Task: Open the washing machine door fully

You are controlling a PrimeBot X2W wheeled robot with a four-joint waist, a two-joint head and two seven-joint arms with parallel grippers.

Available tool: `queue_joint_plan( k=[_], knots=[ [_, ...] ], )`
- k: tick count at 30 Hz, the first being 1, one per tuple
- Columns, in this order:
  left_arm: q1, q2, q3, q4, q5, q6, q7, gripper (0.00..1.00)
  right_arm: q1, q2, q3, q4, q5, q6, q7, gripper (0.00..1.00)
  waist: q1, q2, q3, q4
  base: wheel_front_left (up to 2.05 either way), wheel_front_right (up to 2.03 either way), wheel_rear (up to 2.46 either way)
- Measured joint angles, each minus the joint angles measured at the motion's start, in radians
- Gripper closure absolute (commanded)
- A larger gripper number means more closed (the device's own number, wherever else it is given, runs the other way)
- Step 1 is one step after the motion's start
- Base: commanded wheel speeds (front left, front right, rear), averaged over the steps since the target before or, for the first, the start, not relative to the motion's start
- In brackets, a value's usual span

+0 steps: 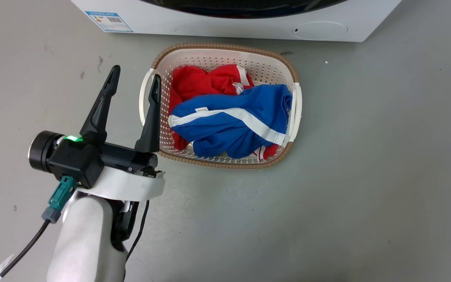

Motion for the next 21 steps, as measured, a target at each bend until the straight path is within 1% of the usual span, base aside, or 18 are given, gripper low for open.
queue_joint_plan(
  k=[6,10,15,21],
  knots=[
    [-0.004,-0.002,-0.005,0.001,0.002,-0.001,0.0,0.0,-0.008,0.0,0.021,0.014,0.007,0.0,0.04,1.0,0.0,0.0,0.003,0.0,0.0,0.0,0.0],
    [-0.004,-0.006,-0.006,0.007,0.002,-0.002,0.0,0.0,0.018,-0.016,0.03,-0.01,0.017,0.0,0.085,1.0,-0.0001,0.0,-0.009,-0.003,0.0,0.0,0.0],
    [-0.002,-0.011,-0.003,0.021,0.002,-0.002,0.0,0.0,0.089,-0.038,0.043,-0.069,0.019,0.0,0.104,1.0,-0.0001,0.0,-0.041,-0.008,0.0,0.0,0.0],
    [0.037,-0.022,0.001,0.055,0.002,-0.002,0.0,0.0,0.222,-0.054,0.053,-0.15,0.044,0.0,0.114,1.0,-0.0001,0.0,-0.108,-0.013,0.0,0.0,0.0]
  ],
)
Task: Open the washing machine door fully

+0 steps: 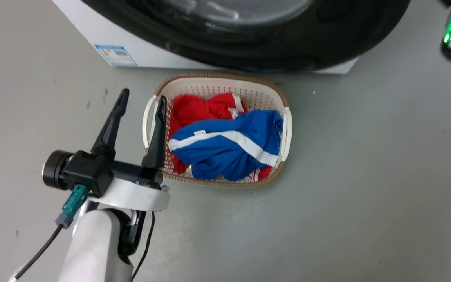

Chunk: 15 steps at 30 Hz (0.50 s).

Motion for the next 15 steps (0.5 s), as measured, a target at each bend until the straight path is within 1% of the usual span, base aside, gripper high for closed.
queue_joint_plan(
  k=[7,15],
  knots=[
    [0.057,-0.012,0.0,0.033,-0.002,0.0,0.0,0.0,0.16,-0.017,0.022,-0.113,0.037,-0.001,0.007,1.0,-0.0001,0.0,-0.097,-0.005,0.0,0.0,0.0],
    [0.129,-0.018,-0.008,0.071,0.001,0.0,0.0,0.0,0.332,-0.057,0.072,-0.246,0.086,-0.001,-0.007,1.0,-0.0002,0.0,-0.206,-0.001,0.0,0.0,0.0]
  ],
)
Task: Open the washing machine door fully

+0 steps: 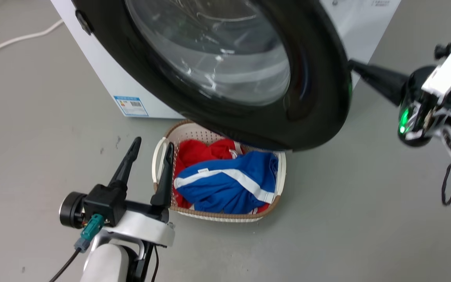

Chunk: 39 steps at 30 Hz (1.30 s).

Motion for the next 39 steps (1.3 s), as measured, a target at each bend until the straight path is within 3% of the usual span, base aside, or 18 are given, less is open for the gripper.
queue_joint_plan(
  k=[13,23,39],
  knots=[
    [0.052,-0.004,-0.011,0.027,0.003,0.0,0.0,0.0,0.181,-0.046,0.14,-0.258,0.092,0.0,-0.085,1.0,-0.0001,0.0,-0.092,0.026,0.0,0.0,0.0],
    [0.068,-0.004,-0.025,0.038,0.001,0.0,0.0,0.0,0.226,-0.082,0.242,-0.423,0.15,0.0,-0.133,1.0,0.0,0.0,-0.117,0.065,0.0,0.0,0.0],
    [0.084,0.0,-0.032,0.061,-0.002,0.0,0.0,0.0,0.258,-0.03,0.339,-0.542,0.127,0.0,-0.193,1.0,0.0,0.0,-0.158,0.093,0.0,0.0,0.0]
  ],
)
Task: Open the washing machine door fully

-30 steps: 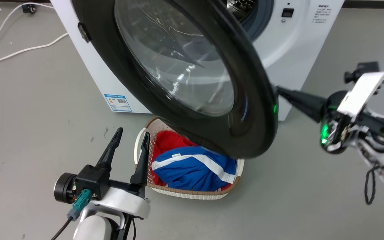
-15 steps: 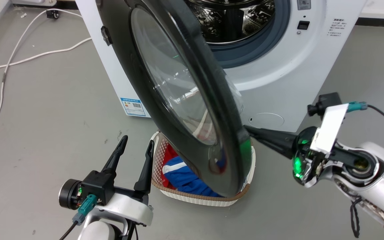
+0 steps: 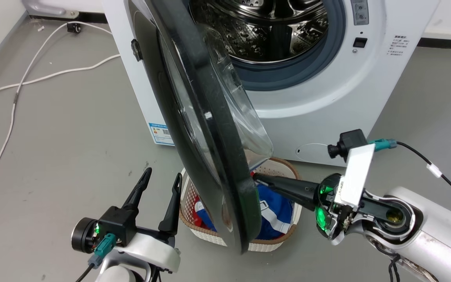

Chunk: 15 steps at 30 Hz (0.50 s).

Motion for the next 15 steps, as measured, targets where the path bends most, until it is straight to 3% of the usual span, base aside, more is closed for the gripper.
queue_joint_plan(
  k=[7,15],
  knots=[
    [0.014,0.008,0.002,0.01,-0.003,0.0,0.0,0.0,0.093,-0.005,-0.124,-0.015,-0.032,0.0,-0.137,1.0,0.0,0.0,-0.029,-0.012,0.0,0.0,0.0],
    [0.049,0.021,0.011,0.02,-0.007,0.003,0.0,0.0,0.284,-0.012,-0.308,-0.031,-0.145,0.0,-0.41,1.0,0.0001,0.0,-0.07,-0.056,0.0,0.0,0.0]
  ],
)
